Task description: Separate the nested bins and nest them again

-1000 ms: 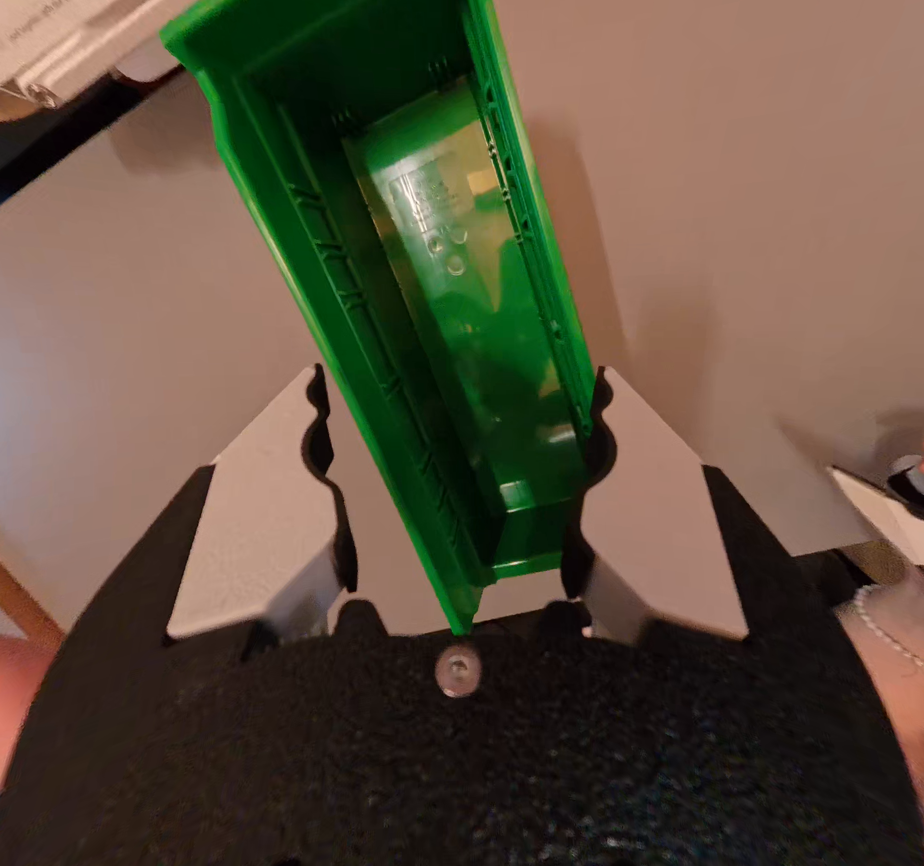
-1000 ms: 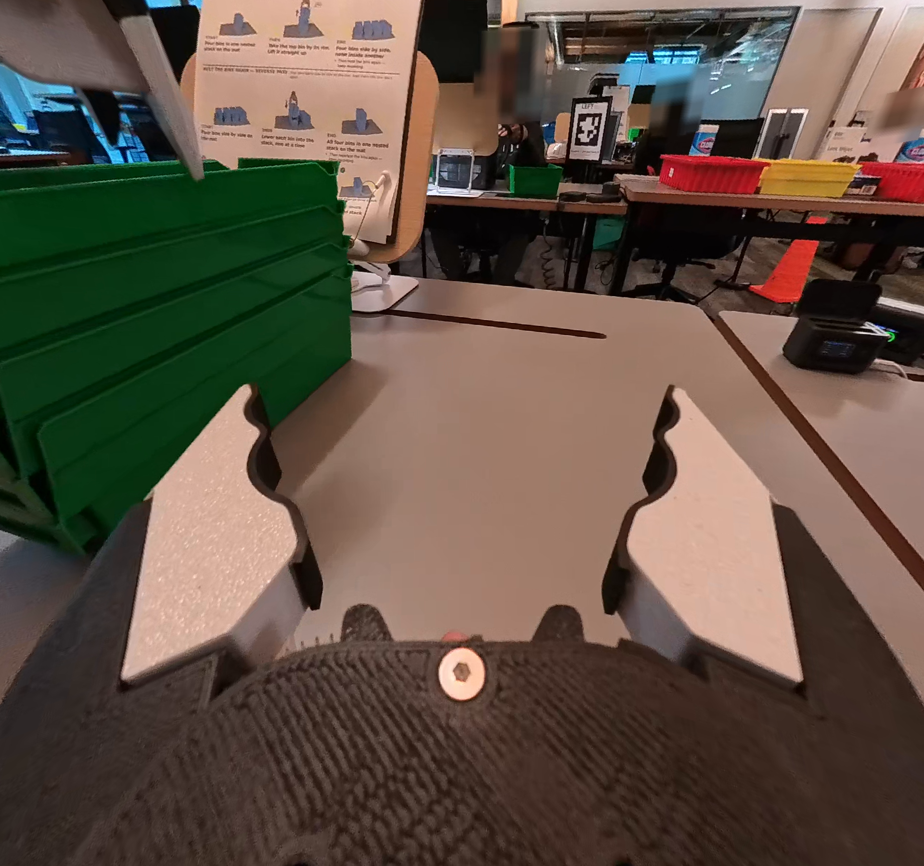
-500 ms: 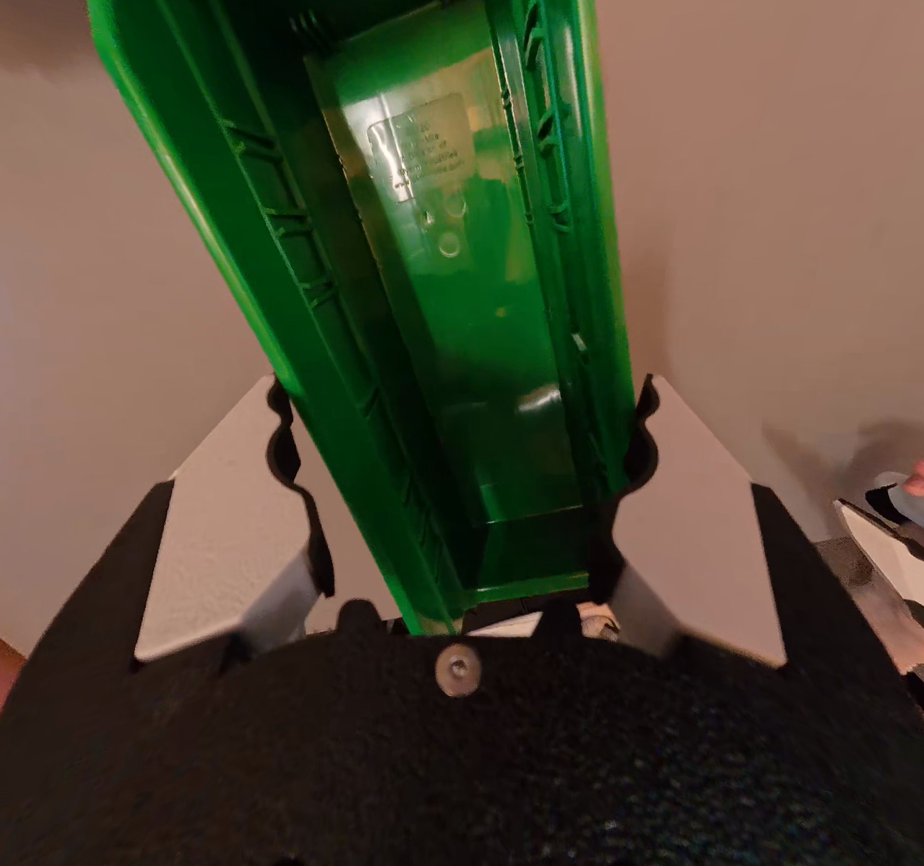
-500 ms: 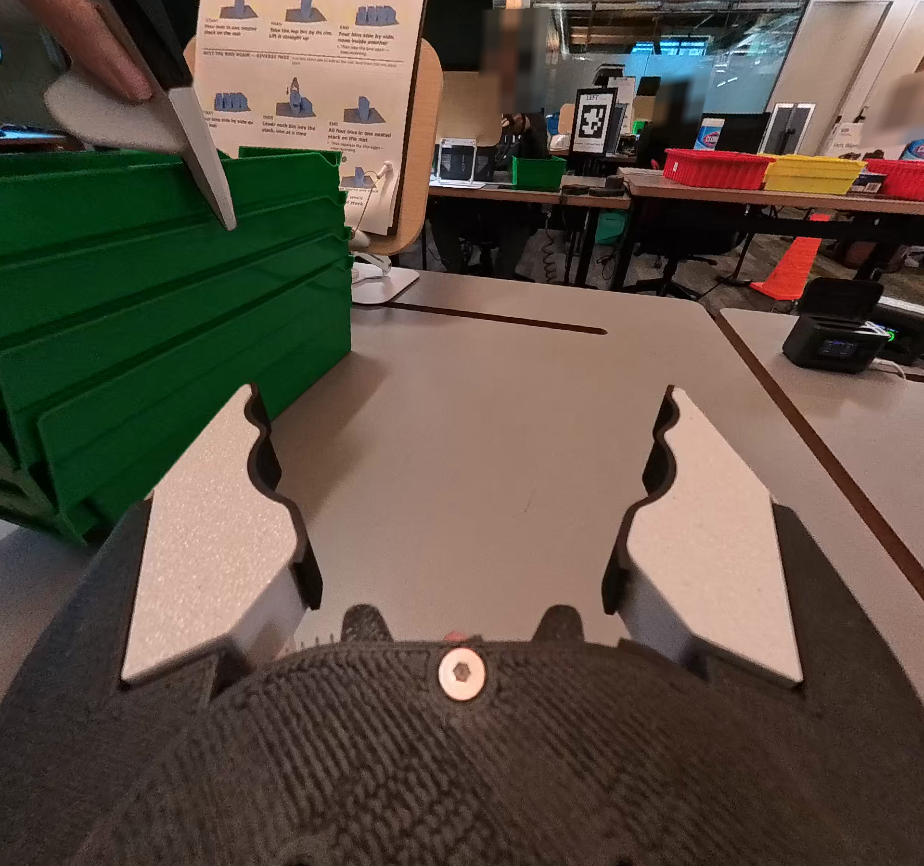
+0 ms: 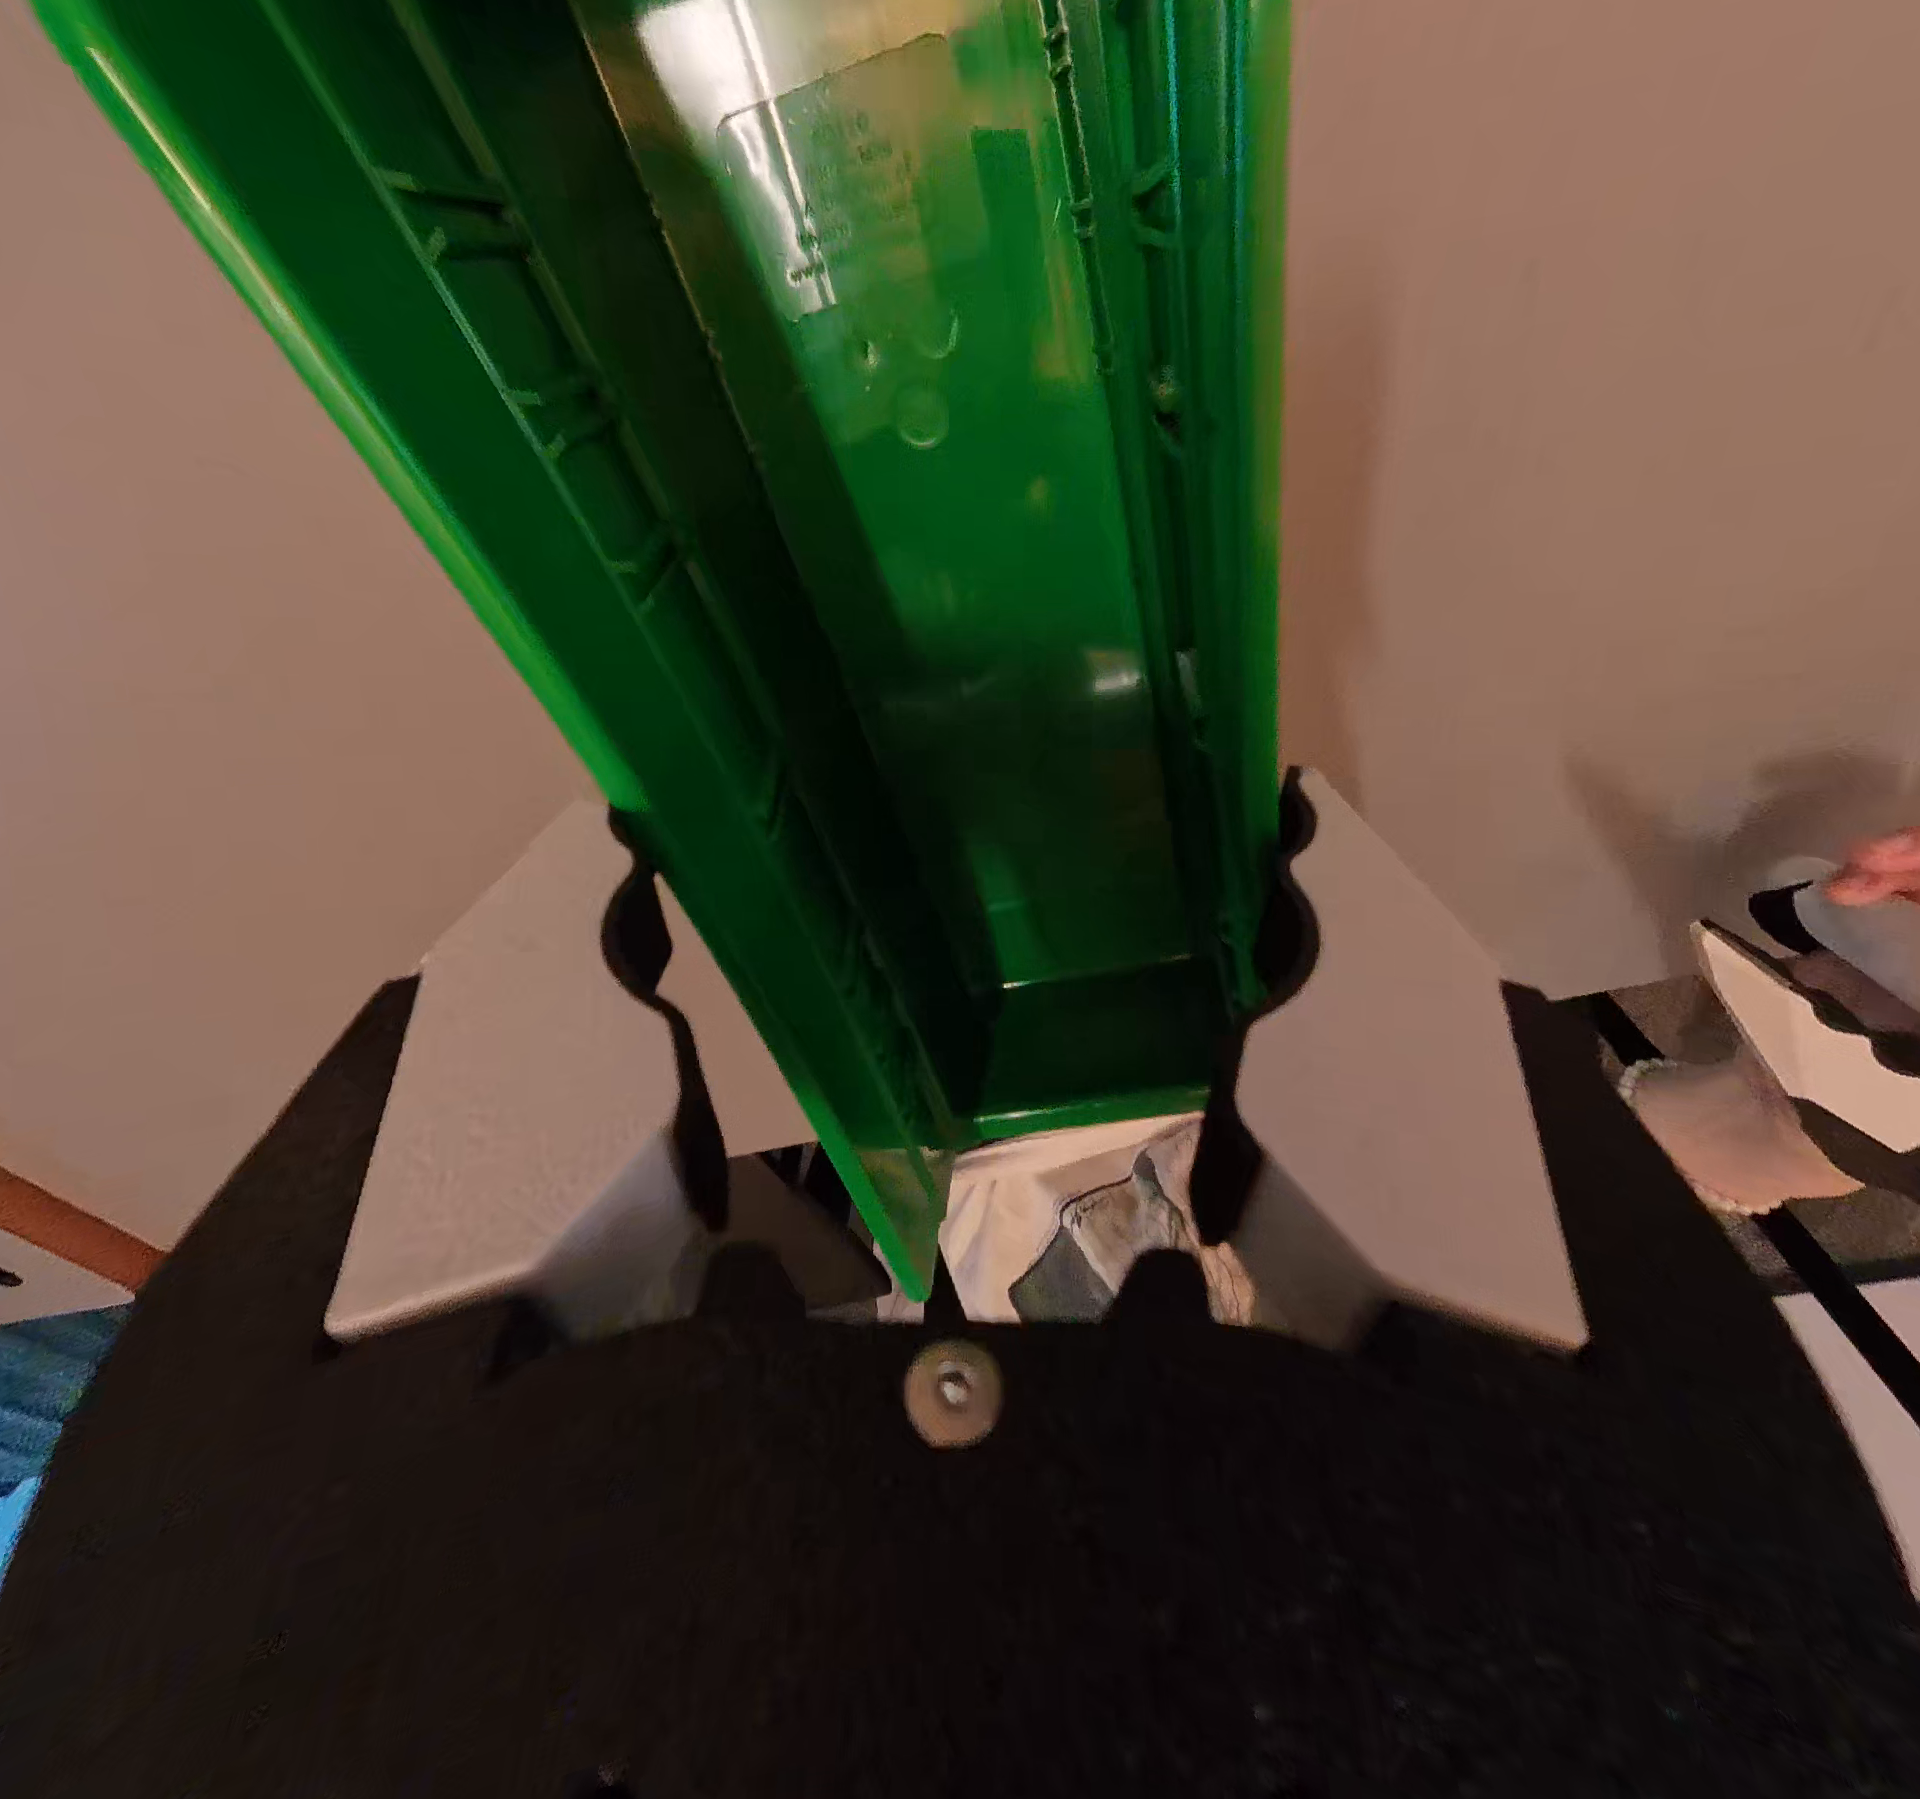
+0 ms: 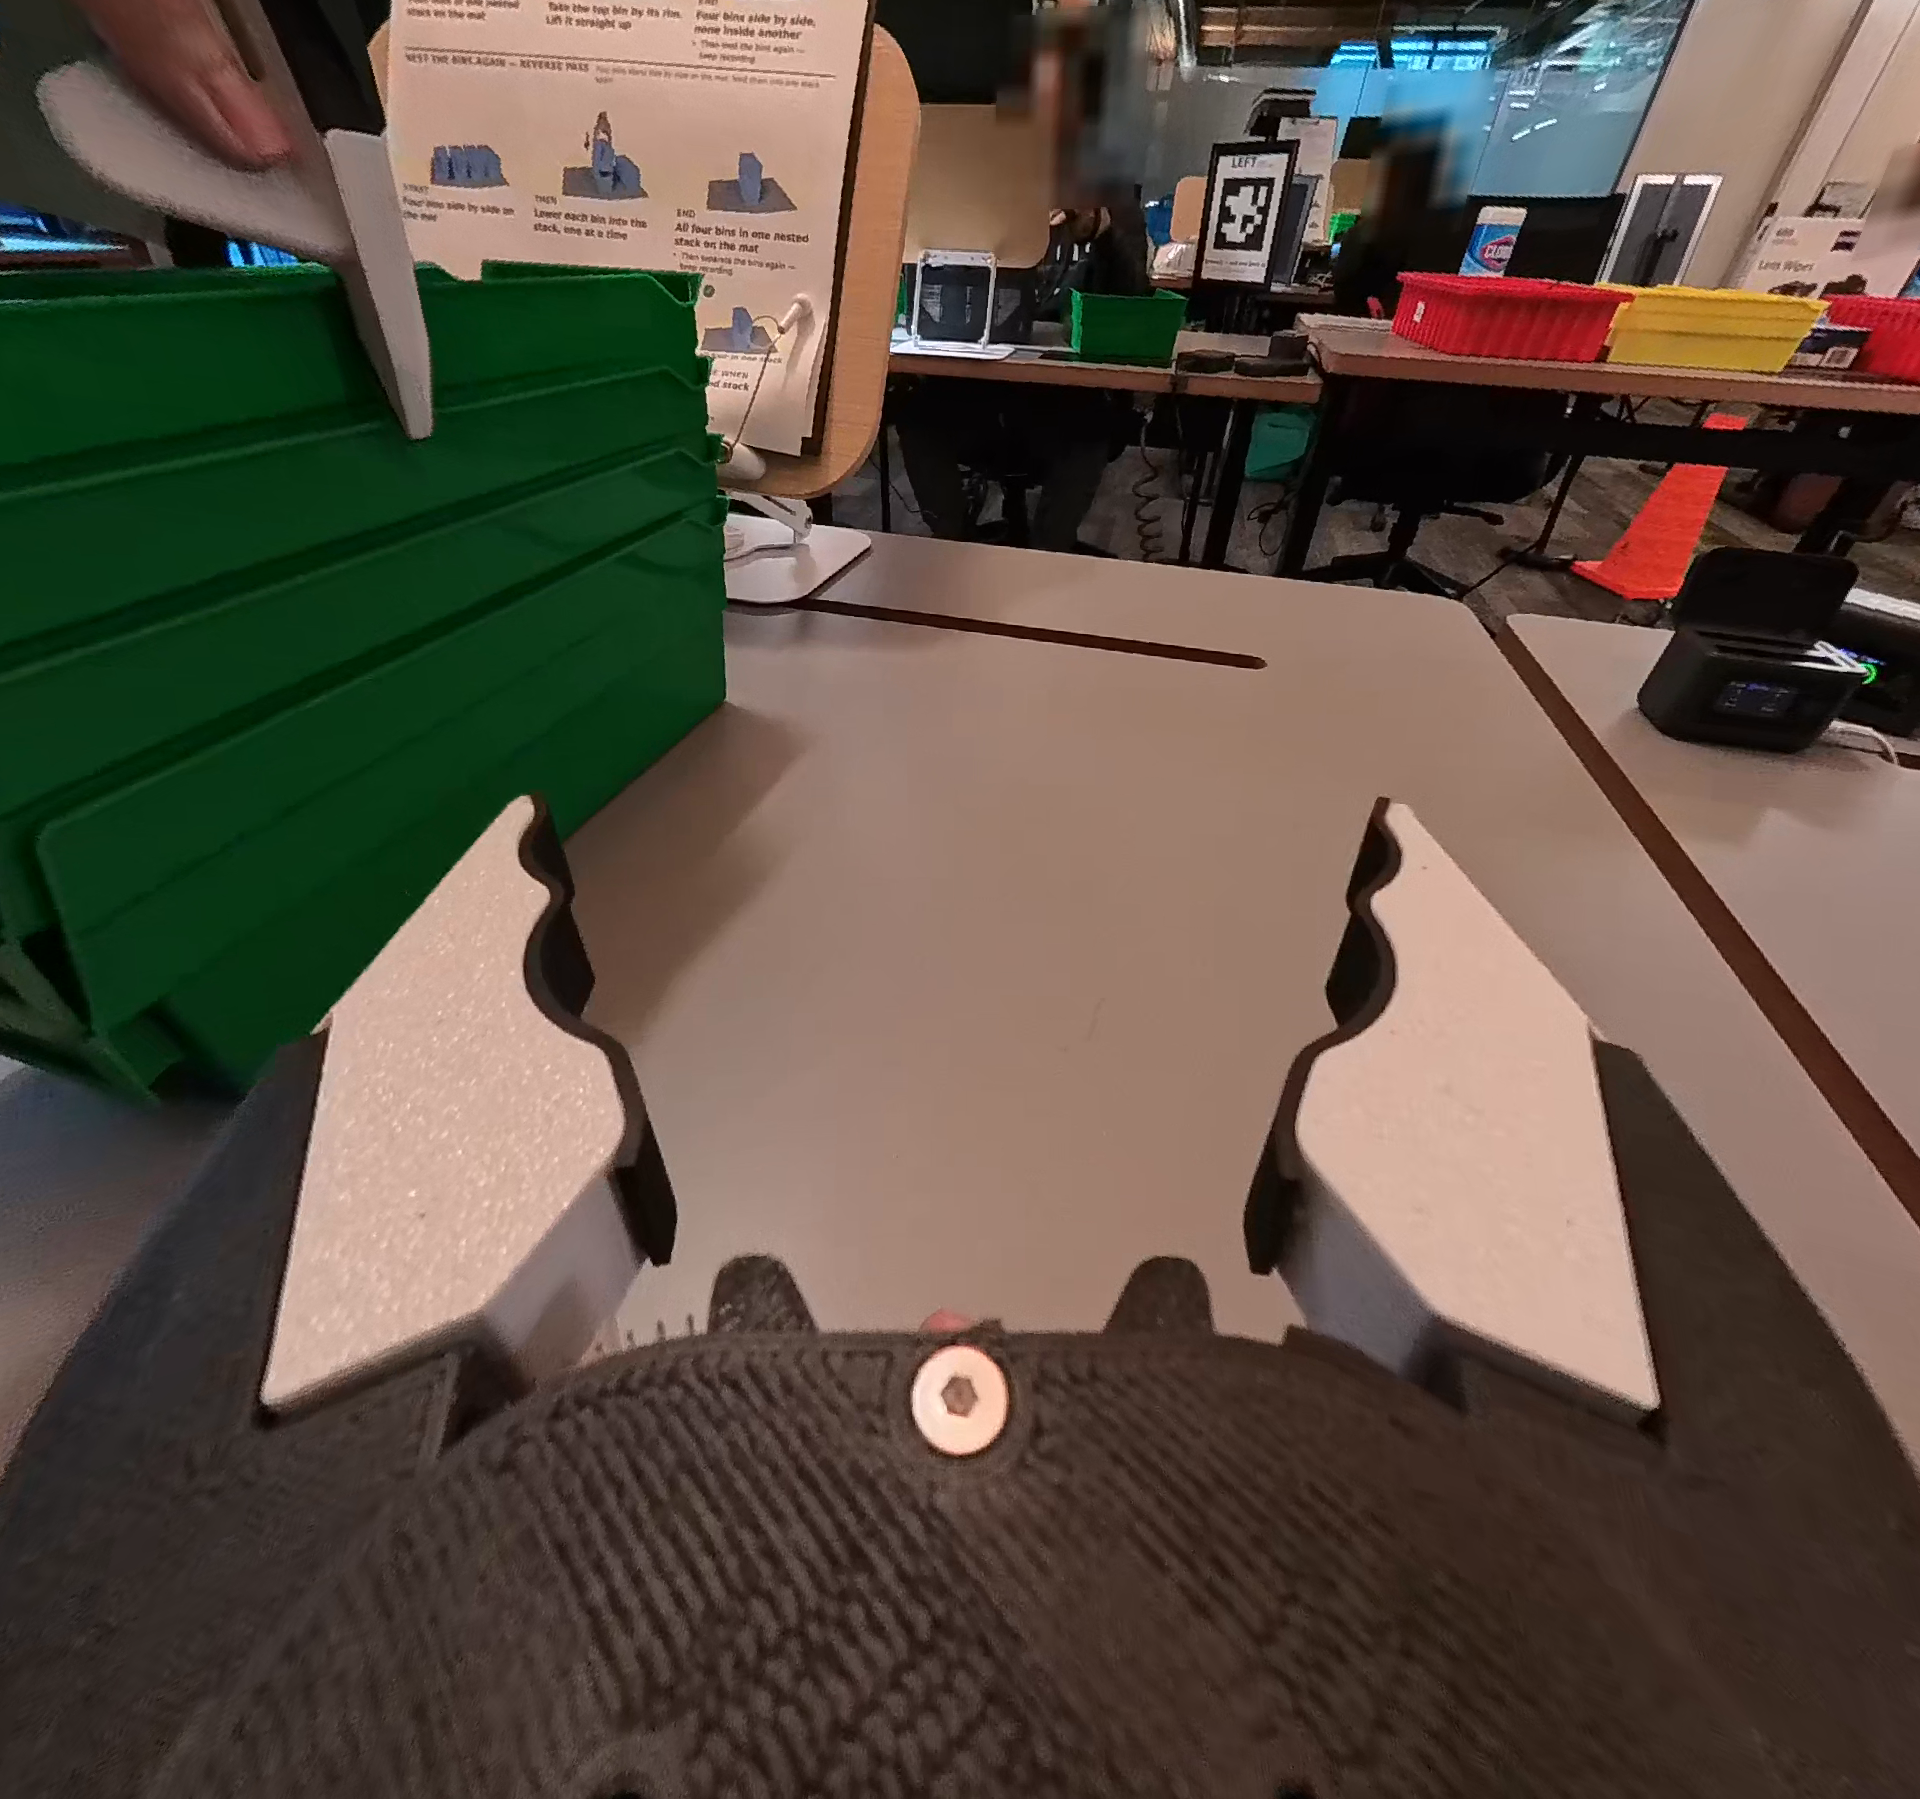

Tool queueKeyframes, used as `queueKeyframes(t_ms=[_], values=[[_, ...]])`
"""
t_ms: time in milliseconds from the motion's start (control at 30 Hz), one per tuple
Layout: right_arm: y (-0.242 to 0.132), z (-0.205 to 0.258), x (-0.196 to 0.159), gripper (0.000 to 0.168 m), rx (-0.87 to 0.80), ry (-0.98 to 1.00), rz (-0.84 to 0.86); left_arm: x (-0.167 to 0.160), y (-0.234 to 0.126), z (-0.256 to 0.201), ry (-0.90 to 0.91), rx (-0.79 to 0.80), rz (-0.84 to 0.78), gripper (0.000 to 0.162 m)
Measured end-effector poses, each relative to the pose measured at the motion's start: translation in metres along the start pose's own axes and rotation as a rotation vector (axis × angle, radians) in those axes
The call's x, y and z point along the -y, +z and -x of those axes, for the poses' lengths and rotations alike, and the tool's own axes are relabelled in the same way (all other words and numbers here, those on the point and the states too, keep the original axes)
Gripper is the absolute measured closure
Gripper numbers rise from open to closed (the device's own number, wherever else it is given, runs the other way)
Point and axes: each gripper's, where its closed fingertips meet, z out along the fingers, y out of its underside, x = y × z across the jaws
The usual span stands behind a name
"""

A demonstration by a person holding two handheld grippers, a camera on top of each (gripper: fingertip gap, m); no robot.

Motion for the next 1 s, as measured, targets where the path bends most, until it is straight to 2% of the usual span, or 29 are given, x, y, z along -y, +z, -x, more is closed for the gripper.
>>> queueKeyframes(t_ms=[200,533,733,1000], values=[[0.0,0.001,-0.001,0.025,0.011,0.003,0.007,-0.002,-0.002,-0.001,0.005,-0.002,0.034,0.055],[-0.001,-0.003,-0.003,0.026,0.011,0.014,0.007,-0.01,-0.004,-0.002,0.008,0.019,0.098,0.044],[-0.001,0.0,-0.004,0.027,0.023,0.009,0.013,-0.011,-0.01,0.0,0.018,0.019,0.11,0.055],[0.0,0.001,-0.003,0.027,0.028,0.011,0.012,-0.017,-0.037,0.011,0.052,0.057,0.128,0.06]])
